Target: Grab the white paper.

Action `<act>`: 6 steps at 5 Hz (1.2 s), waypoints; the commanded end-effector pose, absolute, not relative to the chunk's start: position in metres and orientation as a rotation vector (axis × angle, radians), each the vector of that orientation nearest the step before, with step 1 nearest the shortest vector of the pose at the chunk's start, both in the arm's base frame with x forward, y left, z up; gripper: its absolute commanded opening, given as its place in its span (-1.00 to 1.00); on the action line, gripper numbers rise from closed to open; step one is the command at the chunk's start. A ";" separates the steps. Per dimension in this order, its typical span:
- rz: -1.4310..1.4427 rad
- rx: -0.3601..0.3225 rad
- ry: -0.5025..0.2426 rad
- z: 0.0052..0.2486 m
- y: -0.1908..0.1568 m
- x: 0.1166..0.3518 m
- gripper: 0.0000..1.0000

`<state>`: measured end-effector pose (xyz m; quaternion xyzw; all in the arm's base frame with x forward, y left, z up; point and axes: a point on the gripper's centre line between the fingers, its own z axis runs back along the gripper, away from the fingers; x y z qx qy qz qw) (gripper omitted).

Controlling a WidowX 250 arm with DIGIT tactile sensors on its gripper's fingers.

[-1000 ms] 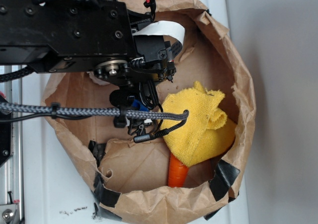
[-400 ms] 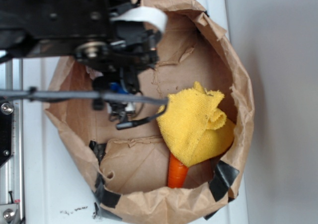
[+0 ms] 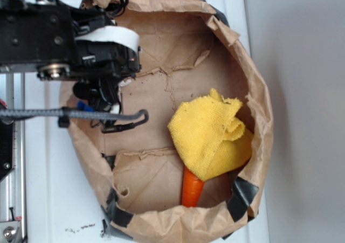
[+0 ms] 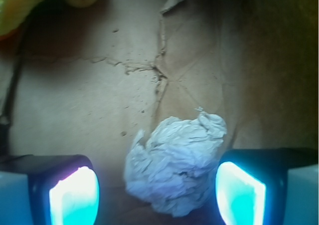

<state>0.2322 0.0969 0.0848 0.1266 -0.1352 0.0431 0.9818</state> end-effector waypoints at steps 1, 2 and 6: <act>0.122 0.377 -0.293 0.064 0.084 0.256 1.00; 0.174 0.414 -0.315 0.055 0.082 0.267 1.00; 0.263 0.311 -0.382 0.107 0.067 0.305 -1.00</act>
